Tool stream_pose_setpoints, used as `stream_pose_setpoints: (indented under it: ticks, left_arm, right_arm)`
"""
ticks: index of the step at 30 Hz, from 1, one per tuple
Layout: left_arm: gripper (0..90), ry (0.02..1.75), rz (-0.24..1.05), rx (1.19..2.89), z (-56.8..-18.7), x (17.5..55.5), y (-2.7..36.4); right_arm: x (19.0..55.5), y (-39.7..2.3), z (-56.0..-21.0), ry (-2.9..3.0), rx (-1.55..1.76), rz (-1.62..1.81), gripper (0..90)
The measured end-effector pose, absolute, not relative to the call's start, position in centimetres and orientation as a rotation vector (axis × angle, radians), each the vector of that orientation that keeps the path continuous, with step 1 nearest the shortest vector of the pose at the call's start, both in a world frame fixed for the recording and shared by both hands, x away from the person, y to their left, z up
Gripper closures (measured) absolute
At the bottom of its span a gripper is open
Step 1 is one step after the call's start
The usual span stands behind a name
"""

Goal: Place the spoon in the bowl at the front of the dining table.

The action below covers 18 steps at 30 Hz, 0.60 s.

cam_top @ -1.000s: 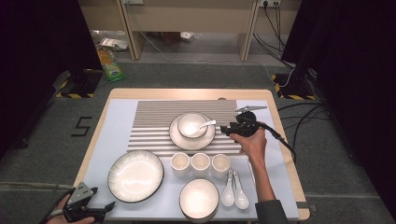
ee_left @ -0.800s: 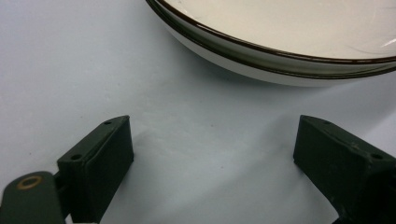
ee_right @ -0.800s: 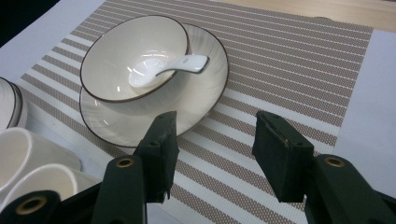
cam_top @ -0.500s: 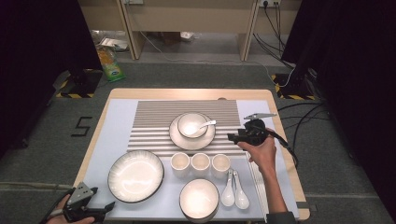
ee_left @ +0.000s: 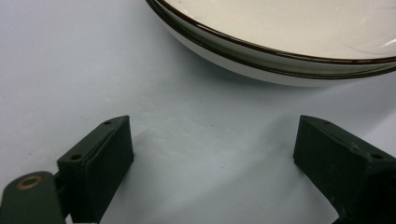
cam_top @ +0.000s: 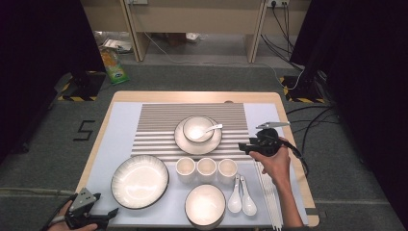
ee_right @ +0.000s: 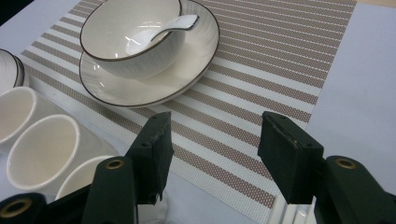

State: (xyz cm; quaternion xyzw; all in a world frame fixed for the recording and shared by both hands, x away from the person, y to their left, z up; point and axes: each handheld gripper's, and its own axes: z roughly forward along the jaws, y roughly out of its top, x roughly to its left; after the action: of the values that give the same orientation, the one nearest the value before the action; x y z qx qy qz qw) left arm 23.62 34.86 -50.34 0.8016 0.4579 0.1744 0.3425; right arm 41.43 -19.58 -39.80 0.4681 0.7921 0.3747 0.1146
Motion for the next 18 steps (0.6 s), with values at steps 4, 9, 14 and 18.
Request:
stream_pose_setpoints:
  ticks: [4, 9, 14, 18]
  left_arm:
    - [10.7, 1.191, 0.453, 2.084, -50.3, 23.6, 34.9]
    - [10.7, 1.191, 0.454, 2.084, -50.3, 23.6, 34.9]
    - [10.6, 1.191, 0.454, 2.084, -50.3, 23.6, 34.9]
    - [10.6, 1.191, 0.454, 2.084, -50.3, 23.6, 34.9]
  right_arm:
    - [41.2, -19.9, -39.8, 2.324, 1.363, 1.089, 44.1]
    - [40.7, -20.2, -39.8, 2.327, 1.362, 1.072, 44.1]
    - [40.4, -20.5, -39.6, 2.327, 1.356, 1.068, 44.0]
    - [40.1, -20.7, -39.8, 2.330, 1.355, 1.058, 44.1]
